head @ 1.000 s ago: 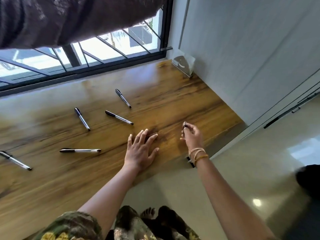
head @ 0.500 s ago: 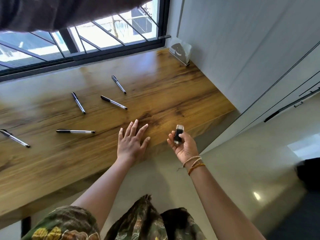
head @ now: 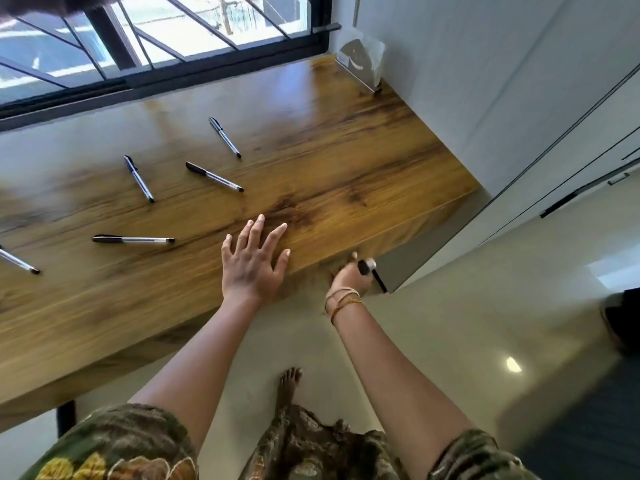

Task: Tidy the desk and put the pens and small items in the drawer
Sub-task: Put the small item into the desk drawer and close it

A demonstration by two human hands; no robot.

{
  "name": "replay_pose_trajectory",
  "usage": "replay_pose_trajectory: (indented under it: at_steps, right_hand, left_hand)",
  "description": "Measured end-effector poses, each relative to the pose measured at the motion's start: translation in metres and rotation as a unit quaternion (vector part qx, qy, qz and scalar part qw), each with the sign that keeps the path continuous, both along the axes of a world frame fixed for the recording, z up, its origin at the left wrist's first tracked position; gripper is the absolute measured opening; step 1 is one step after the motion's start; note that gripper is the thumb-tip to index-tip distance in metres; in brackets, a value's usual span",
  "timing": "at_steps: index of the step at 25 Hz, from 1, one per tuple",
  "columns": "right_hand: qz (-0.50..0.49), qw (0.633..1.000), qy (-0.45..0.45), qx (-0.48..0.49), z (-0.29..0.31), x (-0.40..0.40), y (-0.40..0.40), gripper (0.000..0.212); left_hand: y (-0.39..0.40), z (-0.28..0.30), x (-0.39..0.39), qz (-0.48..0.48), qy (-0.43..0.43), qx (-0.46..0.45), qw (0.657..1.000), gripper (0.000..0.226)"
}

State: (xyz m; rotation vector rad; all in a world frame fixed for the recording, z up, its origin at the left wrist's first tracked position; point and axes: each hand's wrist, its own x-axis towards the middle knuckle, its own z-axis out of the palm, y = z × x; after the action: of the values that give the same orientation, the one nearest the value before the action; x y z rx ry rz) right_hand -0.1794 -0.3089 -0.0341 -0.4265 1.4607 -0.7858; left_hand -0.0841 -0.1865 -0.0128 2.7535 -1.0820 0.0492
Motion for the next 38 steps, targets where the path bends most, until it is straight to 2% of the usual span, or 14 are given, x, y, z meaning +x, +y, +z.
replay_pose_trajectory:
  at_steps: [2, 4, 8, 11, 20, 22, 24, 26, 27, 28, 30, 31, 33, 38]
  right_hand:
    - [0.047, 0.987, 0.065, -0.136, 0.027, 0.006, 0.005, 0.034]
    - [0.145, 0.944, 0.107, -0.277, 0.050, 0.007, 0.005, 0.036]
    - [0.392, 0.737, 0.336, -0.436, 0.057, 0.022, -0.016, 0.031]
    - [0.476, 0.611, 0.405, -0.486, 0.051, 0.035, -0.029, 0.038]
    - [0.525, 0.552, 0.410, -0.501, 0.041, 0.040, -0.038, 0.054]
    - [0.490, 0.587, 0.386, -0.516, 0.044, 0.027, -0.034, 0.054]
    - [0.322, 0.732, 0.306, -0.516, 0.032, 0.008, -0.023, 0.039]
    - [0.112, 0.912, 0.209, -0.334, 0.006, -0.007, -0.016, 0.019]
    - [0.047, 0.973, 0.153, -0.169, -0.012, -0.010, -0.017, 0.018]
    - [0.016, 0.997, 0.081, 0.003, -0.025, -0.012, -0.019, 0.023]
    - [0.017, 0.967, -0.089, 0.238, -0.043, -0.006, -0.023, 0.045]
    - [0.028, 0.950, -0.149, 0.274, -0.052, -0.001, -0.024, 0.060]
    - [0.061, 0.939, -0.219, 0.258, -0.060, 0.009, -0.020, 0.076]
    - [0.051, 0.932, -0.270, 0.237, -0.068, 0.010, -0.009, 0.078]
  left_hand:
    - [0.000, 0.001, 0.000, 0.002, 0.008, 0.003, 1.000, 0.057]
    - [0.000, 0.001, 0.000, 0.003, 0.013, -0.002, 1.000, 0.058]
    - [0.002, 0.004, -0.001, 0.003, 0.018, -0.002, 1.000, 0.057]
    - [0.001, 0.005, -0.001, 0.006, 0.016, 0.000, 1.000, 0.055]
    - [0.001, 0.002, -0.001, 0.006, 0.009, 0.004, 1.000, 0.053]
    - [0.001, 0.004, -0.001, 0.006, 0.016, 0.004, 1.000, 0.054]
    - [0.002, 0.005, -0.002, 0.005, 0.021, 0.008, 1.000, 0.055]
    - [0.001, 0.006, -0.002, 0.004, 0.016, 0.009, 1.000, 0.055]
    - [0.001, 0.005, -0.002, 0.003, 0.015, 0.008, 1.000, 0.055]
    - [0.001, 0.005, -0.002, 0.003, 0.012, 0.009, 1.000, 0.055]
    - [0.001, 0.002, -0.001, 0.002, 0.005, 0.005, 1.000, 0.054]
    - [0.001, 0.002, 0.000, 0.001, 0.003, 0.000, 1.000, 0.054]
    - [0.000, 0.001, 0.000, 0.004, 0.002, -0.002, 1.000, 0.053]
    - [0.000, 0.002, -0.002, 0.009, 0.003, 0.002, 1.000, 0.051]
